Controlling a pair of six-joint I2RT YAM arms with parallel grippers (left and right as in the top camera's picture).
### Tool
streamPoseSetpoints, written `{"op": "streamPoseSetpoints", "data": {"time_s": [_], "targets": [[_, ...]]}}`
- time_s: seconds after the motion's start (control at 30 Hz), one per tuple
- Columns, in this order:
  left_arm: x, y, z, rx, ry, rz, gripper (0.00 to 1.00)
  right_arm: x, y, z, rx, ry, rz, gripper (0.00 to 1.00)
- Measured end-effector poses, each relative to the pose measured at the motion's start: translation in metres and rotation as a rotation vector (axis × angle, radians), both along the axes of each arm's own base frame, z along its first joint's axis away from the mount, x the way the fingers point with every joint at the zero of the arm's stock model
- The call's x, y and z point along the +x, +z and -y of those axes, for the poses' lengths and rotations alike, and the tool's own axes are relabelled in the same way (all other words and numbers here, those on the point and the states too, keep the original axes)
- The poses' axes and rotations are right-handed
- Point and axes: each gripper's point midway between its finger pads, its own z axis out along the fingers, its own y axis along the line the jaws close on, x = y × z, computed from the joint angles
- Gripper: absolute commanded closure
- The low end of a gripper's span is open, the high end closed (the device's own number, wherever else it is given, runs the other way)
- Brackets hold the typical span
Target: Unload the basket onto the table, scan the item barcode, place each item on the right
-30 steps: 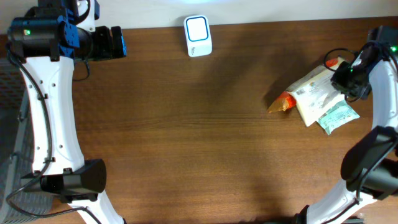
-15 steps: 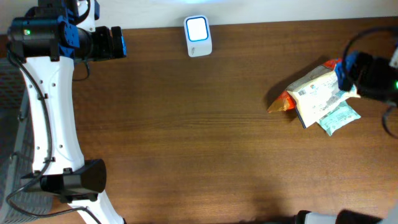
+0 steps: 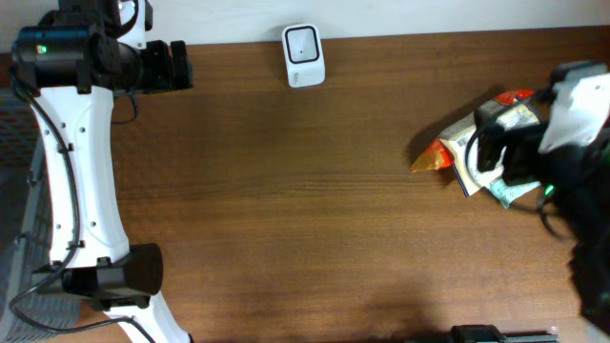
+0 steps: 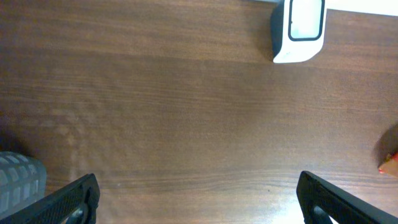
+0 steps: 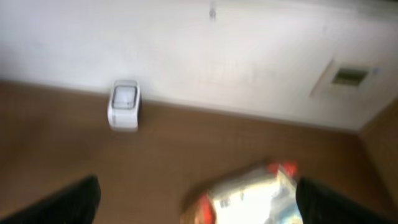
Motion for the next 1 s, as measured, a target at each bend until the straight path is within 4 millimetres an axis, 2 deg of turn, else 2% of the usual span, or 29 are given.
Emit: {"op": "streamPoseSetpoints", "data": {"time_s": [0.03,0.07,0.1,0.13,0.17,0.23,0.27,0.3,0.37,0.47,0.87,0.9,0.93,0.97,1.0], "targets": [[0.000,0.000,0.000,0.001,0.000,0.002,0.01,-0.003,-0.031,0.000,-0.002,-0.002,0.025,0.01],[0.001,0.001,0.000,-0.001,0.000,0.003,0.01,-0.007,-0.059,-0.001,-0.005,0.005,0.145,0.01],[0.001,0.000,0.000,0.000,0.000,0.003,0.01,-0.014,-0.081,-0.002,-0.004,0.007,0.148,0.01],[0.000,0.000,0.000,0.001,0.000,-0.001,0.01,-0.019,-0.084,-0.003,-0.009,0.009,0.272,0.01],[0.000,0.000,0.000,0.001,0.000,0.003,0.01,-0.031,-0.112,-0.004,-0.012,0.012,0.349,0.01],[-0.001,0.001,0.000,0.000,0.000,0.000,0.01,-0.041,-0.149,-0.004,-0.018,0.013,0.466,0.01],[0.000,0.001,0.000,0.000,0.000,0.003,0.01,-0.042,-0.179,-0.004,-0.016,0.013,0.481,0.01],[0.000,0.001,0.000,0.000,0.000,0.004,0.01,-0.042,-0.201,-0.004,-0.013,0.013,0.483,0.01],[0.000,0.001,0.000,0.001,0.000,0.005,0.01,-0.040,-0.227,-0.008,-0.009,0.026,0.484,0.01],[0.000,0.001,0.000,0.000,0.000,0.005,0.01,-0.039,-0.270,-0.013,0.001,0.047,0.319,0.01],[0.002,0.002,-0.005,0.024,0.013,0.013,0.01,-0.039,-0.270,-0.013,0.003,0.047,0.319,0.01],[0.013,0.007,-0.010,0.051,0.025,0.066,0.01,-0.039,-0.270,-0.013,0.003,0.047,0.319,0.01],[0.030,0.015,-0.009,0.061,0.027,0.178,0.01,-0.039,-0.270,-0.013,0.004,0.047,0.319,0.01],[0.038,0.020,-0.005,0.074,0.015,0.306,0.01,-0.039,-0.270,-0.013,0.003,0.047,0.319,0.01],[0.027,0.018,0.003,0.084,-0.014,0.393,0.01,-0.039,-0.270,-0.013,0.003,0.047,0.319,0.01]]}}
